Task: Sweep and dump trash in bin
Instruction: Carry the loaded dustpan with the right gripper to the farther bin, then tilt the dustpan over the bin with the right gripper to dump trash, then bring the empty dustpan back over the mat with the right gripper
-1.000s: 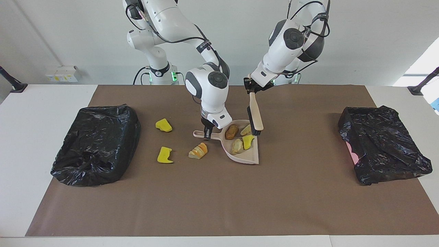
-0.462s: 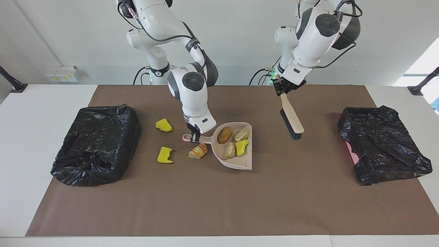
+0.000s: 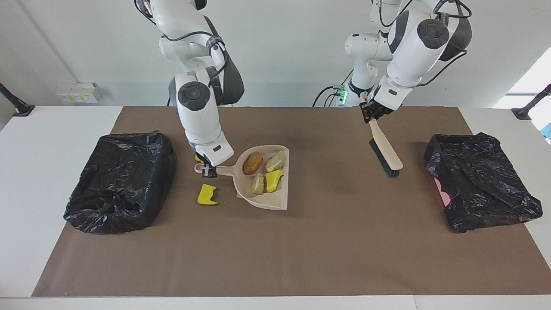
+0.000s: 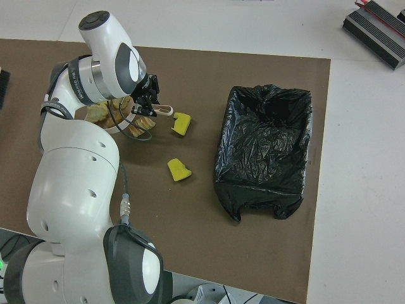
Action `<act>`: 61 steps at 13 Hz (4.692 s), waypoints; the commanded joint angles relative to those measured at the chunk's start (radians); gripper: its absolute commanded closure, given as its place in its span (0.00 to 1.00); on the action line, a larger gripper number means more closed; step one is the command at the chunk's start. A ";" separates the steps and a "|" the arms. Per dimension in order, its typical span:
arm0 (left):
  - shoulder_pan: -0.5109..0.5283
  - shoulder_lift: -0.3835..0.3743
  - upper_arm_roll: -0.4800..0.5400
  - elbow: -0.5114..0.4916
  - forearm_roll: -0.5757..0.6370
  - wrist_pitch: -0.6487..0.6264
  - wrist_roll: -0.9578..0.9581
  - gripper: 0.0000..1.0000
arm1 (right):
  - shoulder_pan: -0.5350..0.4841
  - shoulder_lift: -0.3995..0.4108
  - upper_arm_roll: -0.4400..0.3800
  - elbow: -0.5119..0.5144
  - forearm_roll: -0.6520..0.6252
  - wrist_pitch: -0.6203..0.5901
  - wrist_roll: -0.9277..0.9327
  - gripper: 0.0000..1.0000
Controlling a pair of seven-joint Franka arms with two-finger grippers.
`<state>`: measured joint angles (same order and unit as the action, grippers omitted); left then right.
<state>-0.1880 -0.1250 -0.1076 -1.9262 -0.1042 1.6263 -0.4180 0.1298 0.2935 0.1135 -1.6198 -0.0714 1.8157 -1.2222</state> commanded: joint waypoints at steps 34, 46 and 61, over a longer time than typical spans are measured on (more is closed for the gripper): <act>-0.686 0.061 -0.014 -0.459 -0.157 0.649 -0.461 0.49 | -0.527 -0.330 -0.006 -0.347 -0.847 0.326 -0.364 1.00; -0.277 0.062 -0.006 -0.307 0.020 0.537 -0.372 0.03 | -0.507 -0.352 0.009 -0.279 -0.612 0.214 -0.418 1.00; 0.243 -0.001 -0.004 -0.006 0.075 0.129 0.469 0.00 | -0.228 -0.249 0.018 -0.324 -0.110 0.165 0.190 1.00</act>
<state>0.0350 -0.1331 -0.0989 -2.0249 -0.0508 1.8452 0.0284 -0.1419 0.0326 0.1306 -1.9481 -0.2105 1.9954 -1.1646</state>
